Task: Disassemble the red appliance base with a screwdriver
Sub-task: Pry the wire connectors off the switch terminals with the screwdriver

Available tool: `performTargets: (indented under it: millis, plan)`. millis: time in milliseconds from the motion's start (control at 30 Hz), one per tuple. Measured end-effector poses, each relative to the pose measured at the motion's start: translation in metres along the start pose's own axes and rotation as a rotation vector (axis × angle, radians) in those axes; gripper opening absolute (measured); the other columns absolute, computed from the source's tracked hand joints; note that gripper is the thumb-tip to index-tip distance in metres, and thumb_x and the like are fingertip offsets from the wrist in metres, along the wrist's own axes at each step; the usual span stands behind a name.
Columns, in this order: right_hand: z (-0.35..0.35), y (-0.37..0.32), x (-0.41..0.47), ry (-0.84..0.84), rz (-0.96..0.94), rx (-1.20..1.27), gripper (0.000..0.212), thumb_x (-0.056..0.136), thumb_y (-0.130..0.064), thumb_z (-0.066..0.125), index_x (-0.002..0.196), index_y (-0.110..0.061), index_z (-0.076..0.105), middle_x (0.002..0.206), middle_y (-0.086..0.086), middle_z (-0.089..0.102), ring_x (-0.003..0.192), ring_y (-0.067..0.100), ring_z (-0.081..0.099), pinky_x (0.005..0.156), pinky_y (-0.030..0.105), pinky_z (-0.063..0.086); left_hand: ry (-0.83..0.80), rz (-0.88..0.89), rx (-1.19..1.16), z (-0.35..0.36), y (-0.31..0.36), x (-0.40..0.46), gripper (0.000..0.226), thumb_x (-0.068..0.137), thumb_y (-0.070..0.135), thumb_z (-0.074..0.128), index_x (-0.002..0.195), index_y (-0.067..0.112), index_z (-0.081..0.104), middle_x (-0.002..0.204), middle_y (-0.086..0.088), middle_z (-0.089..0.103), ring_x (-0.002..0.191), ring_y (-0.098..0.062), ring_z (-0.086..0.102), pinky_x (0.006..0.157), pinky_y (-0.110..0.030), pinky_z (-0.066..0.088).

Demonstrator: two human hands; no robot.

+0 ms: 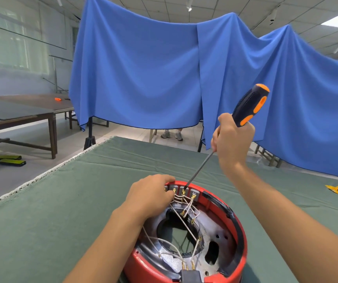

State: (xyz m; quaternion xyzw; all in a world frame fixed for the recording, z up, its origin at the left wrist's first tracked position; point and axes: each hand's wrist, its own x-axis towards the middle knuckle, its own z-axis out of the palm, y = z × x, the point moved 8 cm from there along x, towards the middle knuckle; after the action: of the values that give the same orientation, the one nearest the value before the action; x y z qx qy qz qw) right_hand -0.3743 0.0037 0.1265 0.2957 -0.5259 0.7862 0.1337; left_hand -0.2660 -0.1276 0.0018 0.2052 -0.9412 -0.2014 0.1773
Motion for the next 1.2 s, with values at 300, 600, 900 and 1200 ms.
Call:
performTargets:
  millis: [300, 600, 900, 1200]
  plan:
    - [0.017, 0.029, 0.028, 0.060, 0.211, -0.204, 0.038, 0.075, -0.014, 0.048, 0.055, -0.022, 0.018, 0.040, -0.012, 0.015, 0.043, 0.017, 0.017, 0.049, 0.030, 0.020, 0.008, 0.012, 0.011, -0.002, 0.004, -0.007, 0.043, 0.090, 0.033, 0.049, 0.132, 0.038, 0.049, 0.133, 0.012, 0.055, 0.121, -0.015, 0.050, 0.093, -0.030, 0.040]
    - [0.022, 0.063, 0.049, 0.115, 0.354, -0.319, 0.028, 0.078, -0.011, 0.050, 0.058, -0.016, 0.031, 0.041, -0.007, 0.026, 0.043, 0.017, 0.024, 0.044, 0.025, 0.026, 0.019, 0.020, -0.010, 0.000, 0.002, -0.007, 0.042, 0.090, 0.034, 0.049, 0.132, 0.039, 0.048, 0.132, 0.014, 0.055, 0.121, -0.014, 0.049, 0.093, -0.029, 0.039]
    - [0.007, 0.090, 0.046, 0.148, 0.532, -0.322, 0.023, 0.077, -0.008, 0.049, 0.063, -0.017, 0.032, 0.054, -0.001, 0.030, 0.045, 0.018, 0.028, 0.040, 0.021, 0.024, 0.011, 0.036, -0.024, 0.002, 0.002, -0.006, 0.041, 0.090, 0.034, 0.048, 0.131, 0.039, 0.049, 0.131, 0.015, 0.055, 0.121, -0.012, 0.050, 0.093, -0.029, 0.039]
    - [0.010, 0.050, 0.039, 0.050, 0.323, -0.136, 0.031, 0.077, -0.008, 0.049, 0.062, -0.019, 0.024, 0.055, 0.000, 0.019, 0.041, 0.014, 0.019, 0.036, 0.016, 0.021, 0.001, 0.030, -0.029, 0.000, 0.004, -0.008, 0.042, 0.091, 0.033, 0.049, 0.132, 0.037, 0.048, 0.133, 0.014, 0.054, 0.121, -0.013, 0.050, 0.095, -0.032, 0.040]
